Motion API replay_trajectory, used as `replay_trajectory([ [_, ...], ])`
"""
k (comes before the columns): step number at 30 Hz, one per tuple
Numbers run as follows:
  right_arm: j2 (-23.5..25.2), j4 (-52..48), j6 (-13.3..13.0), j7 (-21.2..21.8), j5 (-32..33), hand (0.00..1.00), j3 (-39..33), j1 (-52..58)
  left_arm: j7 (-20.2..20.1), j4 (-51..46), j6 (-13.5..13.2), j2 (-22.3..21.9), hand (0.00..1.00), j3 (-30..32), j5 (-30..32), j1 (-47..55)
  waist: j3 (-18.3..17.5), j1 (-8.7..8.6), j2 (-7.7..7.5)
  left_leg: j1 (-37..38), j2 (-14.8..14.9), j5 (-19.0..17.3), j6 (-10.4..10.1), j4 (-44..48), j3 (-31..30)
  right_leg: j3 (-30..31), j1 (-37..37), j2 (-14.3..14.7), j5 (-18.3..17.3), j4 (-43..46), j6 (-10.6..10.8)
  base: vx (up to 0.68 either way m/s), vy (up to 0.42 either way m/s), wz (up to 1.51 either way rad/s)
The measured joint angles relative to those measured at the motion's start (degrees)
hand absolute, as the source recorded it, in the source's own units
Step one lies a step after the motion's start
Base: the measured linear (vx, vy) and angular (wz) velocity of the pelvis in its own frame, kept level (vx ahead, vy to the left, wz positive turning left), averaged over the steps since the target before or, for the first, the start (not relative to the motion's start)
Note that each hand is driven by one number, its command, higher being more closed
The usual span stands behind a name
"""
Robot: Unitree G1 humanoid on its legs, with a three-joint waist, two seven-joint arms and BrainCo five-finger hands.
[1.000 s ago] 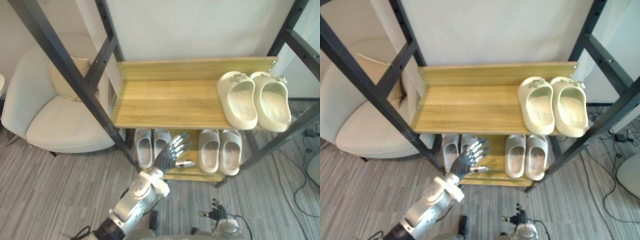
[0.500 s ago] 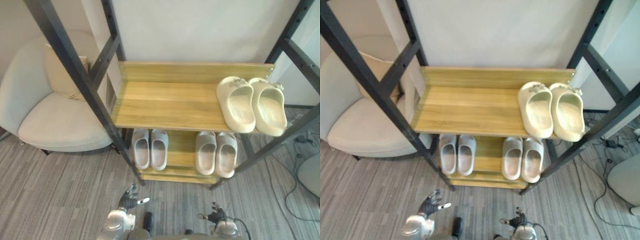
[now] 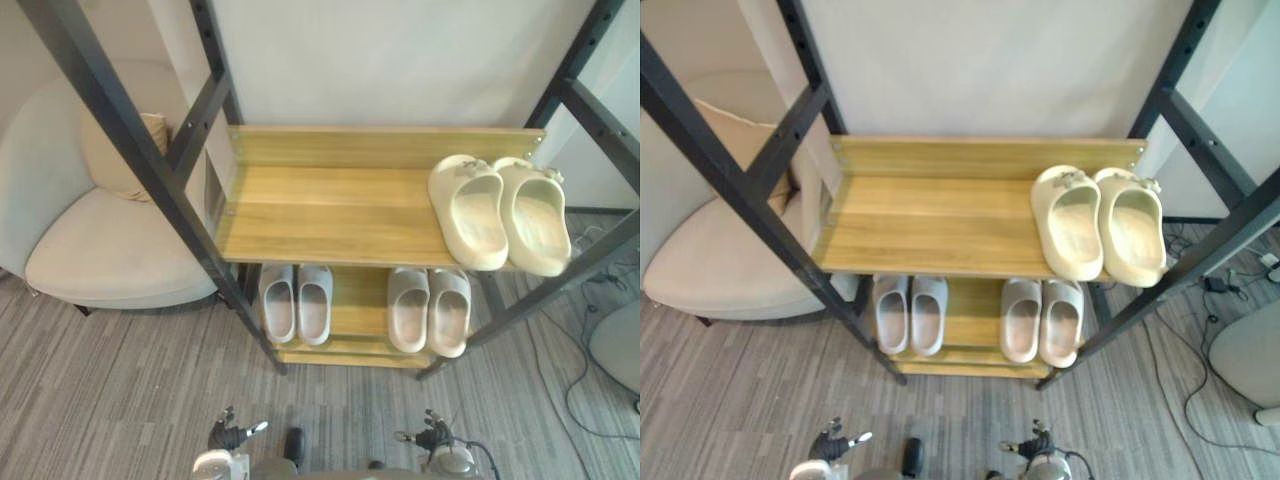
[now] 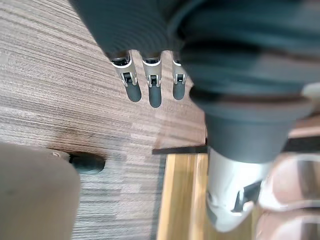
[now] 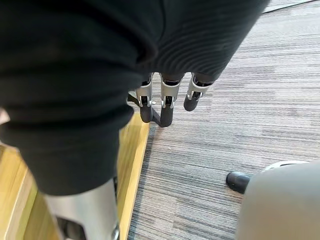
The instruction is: Organize the slippers on the shoe rack
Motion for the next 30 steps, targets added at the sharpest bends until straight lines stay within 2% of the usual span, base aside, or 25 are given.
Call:
replay_trajectory([
  [1,0.2,-2.2,0.2,-0.1,-0.1,0.0,-0.2,0.4,0.1,-0.4,0.0,-0.1,0.0,0.4,0.0,0.0,0.3,-0.15,0.25,-1.1,-0.5,-1.4,0.3,3.2,-1.4,1.5,-5.1,-0.8,0.7,12.1,-0.7,0.0,0.007,0.65],
  [2,0.7,-4.1,0.2,-0.1,0.0,0.0,-0.2,1.4,0.1,-0.5,0.0,-0.3,0.0,0.5,0.0,-0.2,0.6,-0.26,-0.01,-1.3,-1.0,-2.4,0.6,5.3,-3.2,4.5,-8.8,-0.6,2.0,20.2,-2.3,0.1,-0.001,0.87],
  [3,1.4,-4.9,0.1,-0.2,0.0,0.0,0.0,2.1,0.2,-0.6,0.1,-0.1,0.0,1.2,0.0,-0.4,0.6,-0.26,-0.46,-1.4,-1.4,-3.5,0.5,7.3,-5.0,9.2,-11.8,0.9,1.0,25.9,-2.0,0.14,-0.03,0.97],
  [4,2.0,-5.8,0.2,-0.3,0.0,0.0,0.3,2.5,1.0,-0.7,0.2,-0.1,0.0,1.6,0.0,-0.5,0.4,-0.16,-0.85,-2.0,-1.5,-4.2,0.7,9.2,-6.9,12.2,-12.9,2.9,-1.2,27.2,-1.3,0.15,-0.084,1.02],
  [6,2.4,-6.2,0.1,-0.4,0.0,0.0,0.4,2.9,1.2,-1.1,0.4,-0.3,0.0,1.8,0.1,-0.9,0.5,-0.04,-1.19,-3.2,-2.3,-5.1,0.1,10.9,-10.7,15.9,-13.4,4.7,-3.1,23.8,-0.6,0.07,-0.118,1.05],
  [7,2.3,-6.2,0.2,-0.6,0.0,0.0,0.3,2.9,1.2,-1.2,0.4,-0.5,0.0,1.9,0.2,-1.3,0.4,-0.09,-1.32,-3.8,-3.0,-5.2,-0.1,11.2,-12.3,16.8,-13.1,4.6,-3.2,20.6,-0.6,0.04,-0.21,1.26],
  [8,2.4,-6.1,0.3,-0.8,0.2,0.0,0.3,3.0,1.2,-1.7,0.3,-0.5,0.0,1.9,0.6,-1.8,0.5,-0.21,-2.31,-4.3,-4.8,-5.4,-0.6,11.8,-14.8,16.8,-11.3,3.1,-1.5,12.3,-1.6,0.07,-0.315,1.18],
  [9,2.6,-5.9,0.5,-0.8,0.2,0.0,0.2,3.1,1.3,-1.8,0.3,-0.6,0.0,2.1,1.2,-2.2,0.4,0.1,-3.29,-4.6,-5.9,-5.5,-1.0,11.8,-16.0,15.5,-9.4,1.3,-5.1,8.6,-1.9,0.08,-0.278,1.1],
  [11,2.6,-6.0,0.9,-0.8,0.2,0.0,-1.6,2.4,1.2,-1.5,0.2,-3.0,0.0,2.5,1.3,-2.4,-0.2,0.33,0.47,-5.7,-3.0,-4.9,-2.5,11.1,-17.0,11.0,-8.8,2.6,-4.1,5.0,-3.1,0.1,-0.228,0.74],
  [12,2.6,-5.9,1.0,-0.8,0.2,0.0,-1.9,2.1,1.2,-1.5,0.1,-4.0,0.0,3.3,1.3,-2.3,-0.2,0.46,1.63,-5.8,-1.9,-4.1,-3.7,9.9,-17.4,9.9,-8.2,3.2,-3.6,3.9,-3.6,0.15,-0.242,0.55],
  [13,2.7,-5.9,0.9,-0.8,0.2,0.0,-1.9,1.6,1.3,-1.3,0.1,-4.4,0.0,3.8,1.3,-2.2,-0.3,0.63,2.08,-5.8,-0.9,-3.5,-4.4,8.8,-17.6,8.8,-7.9,4.0,-3.3,3.1,-3.9,0.14,-0.199,0.33],
  [16,4.0,-6.0,0.9,-0.9,0.2,0.0,-1.9,0.7,1.2,-0.3,0.1,-4.3,0.0,3.7,1.3,-3.0,-0.3,0.62,2.15,-5.0,1.0,-2.3,-5.6,6.8,-18.0,5.9,-5.3,5.3,-2.7,0.6,-4.8,0.14,-0.137,0.43],
  [17,4.2,-6.2,0.9,-0.9,0.2,0.0,-1.9,0.5,1.2,-0.1,0.1,-4.3,0.0,3.6,1.4,-3.5,-0.2,0.65,1.66,-4.4,1.7,-1.6,-5.7,5.8,-18.4,4.4,-4.0,5.7,-2.5,-0.6,-5.0,0.14,-0.106,0.67],
  [20,4.3,-6.3,0.7,-1.1,0.3,0.0,-1.9,-0.9,1.2,0.2,0.1,-4.7,0.0,3.4,2.3,-4.5,0.4,0.75,0.99,-3.9,2.0,-0.3,-6.1,4.7,-19.2,1.8,-2.0,5.8,-2.4,-2.0,-5.2,0.13,-0.059,0.49],
  [23,4.2,-6.3,0.7,-1.2,0.5,0.0,-1.8,-2.3,1.3,0.3,0.3,-5.7,0.0,3.4,2.4,-5.0,0.8,0.76,1.44,-3.9,1.6,0.9,-5.7,4.7,-18.6,0.1,-0.7,5.5,-2.2,-2.9,-5.5,0.05,0.011,0.31],
  [24,4.3,-6.2,0.7,-1.3,0.8,0.0,-1.5,-3.0,1.3,0.2,0.4,-5.8,0.0,3.2,2.4,-5.1,0.9,0.74,1.46,-4.6,1.2,2.4,-5.4,5.0,-16.4,-0.6,-0.6,5.1,-2.2,-2.9,-5.6,0.01,-0.02,0.61],
  [25,4.3,-6.3,0.7,-1.5,1.4,0.0,-1.4,-4.0,1.2,0.1,0.4,-5.8,0.0,2.5,2.4,-5.3,1.1,0.09,1.43,-6.8,0.4,5.6,-4.0,5.1,-11.9,-1.4,-0.8,4.6,-0.9,-3.5,-7.0,-0.02,-0.016,0.72],
  [26,4.5,-6.4,0.7,-1.6,1.8,0.0,-1.3,-4.0,1.3,0.1,0.4,-5.8,0.0,2.1,2.4,-5.5,1.1,-0.17,1.45,-6.7,0.8,6.8,-3.6,3.7,-10.0,-2.4,-0.8,4.0,0.0,-4.5,-7.8,-0.05,0.008,0.8],
  [27,4.8,-7.0,0.7,-1.7,2.3,0.0,-0.8,-4.0,1.3,0.1,0.4,-5.8,0.0,1.8,2.6,-6.0,1.2,-0.39,1.7,-7.5,1.4,5.7,-2.9,5.2,-4.7,-4.1,-0.6,4.0,0.5,-5.7,-8.1,-0.08,0.044,0.69],
  [28,4.5,-7.9,0.8,-2.0,2.3,0.0,-0.6,-4.2,1.3,0.2,1.0,-5.8,0.0,1.9,3.3,-6.8,2.2,-0.57,2.47,-10.1,3.7,-0.8,-0.1,15.8,4.5,-6.3,-0.1,4.3,0.4,-5.7,-8.2,-0.11,0.033,0.78],
  [29,4.3,-8.6,0.8,-2.1,2.3,0.0,-0.7,-4.1,1.3,0.2,1.5,-5.8,0.0,1.9,3.6,-6.9,3.1,-0.86,2.74,-10.5,6.0,-4.0,0.7,22.8,10.4,-8.2,0.7,4.2,0.4,-4.8,-8.3,-0.14,0.019,0.78],
  [30,4.3,-8.6,0.8,-2.2,2.3,0.0,-1.1,-3.7,1.3,0.2,1.6,-5.8,0.0,1.9,4.0,-6.7,3.1,-1.24,2.9,-10.2,7.9,-5.4,0.6,26.3,14.1,-9.8,0.9,4.0,0.4,-3.7,-8.3,-0.12,0.035,0.71],
])
